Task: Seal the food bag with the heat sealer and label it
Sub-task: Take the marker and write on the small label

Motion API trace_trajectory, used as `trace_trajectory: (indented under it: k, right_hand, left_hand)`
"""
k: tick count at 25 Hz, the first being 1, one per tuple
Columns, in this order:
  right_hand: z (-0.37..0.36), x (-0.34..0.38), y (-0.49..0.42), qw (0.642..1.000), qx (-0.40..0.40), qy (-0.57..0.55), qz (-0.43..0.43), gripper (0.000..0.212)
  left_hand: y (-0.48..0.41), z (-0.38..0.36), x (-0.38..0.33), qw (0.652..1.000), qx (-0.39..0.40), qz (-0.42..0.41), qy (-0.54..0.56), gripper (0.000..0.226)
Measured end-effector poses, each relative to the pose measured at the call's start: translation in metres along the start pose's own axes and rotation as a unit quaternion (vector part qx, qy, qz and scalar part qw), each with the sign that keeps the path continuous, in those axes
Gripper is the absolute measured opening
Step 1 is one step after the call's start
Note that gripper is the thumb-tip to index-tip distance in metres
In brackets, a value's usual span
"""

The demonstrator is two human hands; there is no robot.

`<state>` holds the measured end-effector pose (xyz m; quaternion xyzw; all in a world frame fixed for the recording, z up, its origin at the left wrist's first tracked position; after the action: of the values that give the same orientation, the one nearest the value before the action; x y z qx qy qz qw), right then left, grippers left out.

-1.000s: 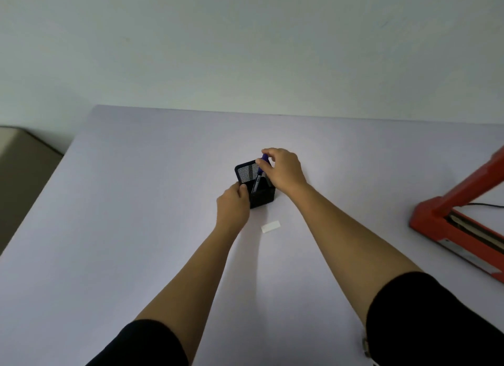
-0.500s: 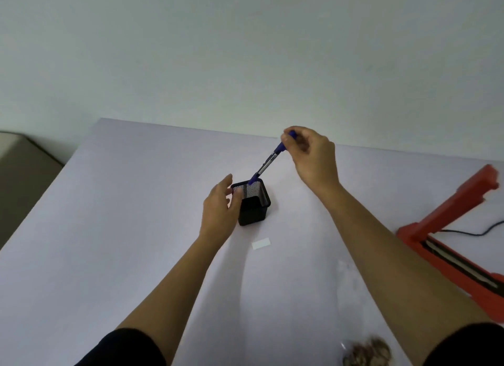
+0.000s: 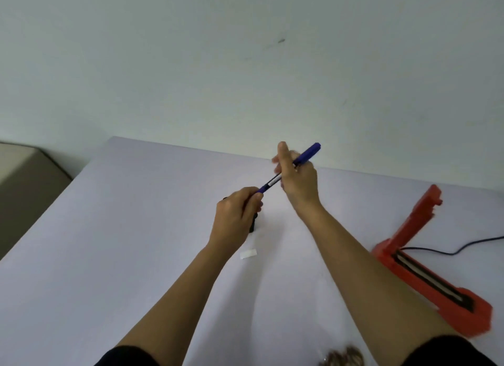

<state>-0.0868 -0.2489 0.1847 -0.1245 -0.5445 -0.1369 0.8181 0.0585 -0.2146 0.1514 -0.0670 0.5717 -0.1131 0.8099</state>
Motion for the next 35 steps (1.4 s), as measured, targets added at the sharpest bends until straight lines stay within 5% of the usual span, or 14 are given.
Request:
trace_trajectory:
  k: [3,8,13,16,20,23,28,33,35]
  right_hand:
    - [0.001,-0.003,0.010,0.998,-0.039,-0.004,-0.048,0.050]
    - [0.001,-0.002,0.011,0.997,-0.046,-0.027,-0.062,0.051]
    - [-0.025,-0.027,0.029,0.994,-0.009,-0.041,-0.098,0.050]
    - [-0.006,-0.035,0.010,0.963,-0.073,-0.190,-0.174,0.044]
    - [0.000,-0.024,0.001,0.992,-0.006,-0.092,-0.086,0.052]
    - [-0.029,-0.054,0.038,0.982,0.059,-0.130,-0.126,0.052]
    - [-0.035,-0.120,0.084,0.980,0.064,-0.113,-0.148,0.030]
    - [-0.047,-0.143,0.091,0.988,0.039,-0.080,-0.126,0.031]
    - [-0.051,-0.147,0.088,0.989,0.021,-0.094,-0.114,0.033]
  left_hand:
    - [0.013,-0.013,-0.009,0.999,0.041,-0.025,0.000,0.020]
    - [0.029,-0.017,-0.004,0.982,0.062,0.092,0.153,0.028]
    - [0.052,-0.018,0.016,0.910,0.099,0.190,0.354,0.032]
    - [0.094,-0.001,0.055,0.870,0.100,0.271,0.400,0.033]
    - [0.145,0.028,0.119,0.901,0.009,0.369,0.226,0.025]
    - [0.130,0.040,0.140,0.941,-0.017,0.338,0.016,0.016]
    - [0.112,0.055,0.171,0.932,0.016,0.291,-0.214,0.007]
    - [0.117,0.049,0.191,0.922,0.067,0.295,-0.242,0.007]
    - [0.121,0.053,0.189,0.925,0.026,0.309,-0.222,0.030]
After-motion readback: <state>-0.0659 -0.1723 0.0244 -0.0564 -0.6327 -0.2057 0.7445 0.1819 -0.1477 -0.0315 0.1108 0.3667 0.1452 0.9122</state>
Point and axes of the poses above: each hand's wrist, its own y-axis away from the middle knuckle, its own z-axis out of the back of the hand, x = y × z, the point moved 5 cm from there along -y, towards the middle knuckle, and after that the axes turned 10 degrees about y, right-handed, at the moved point
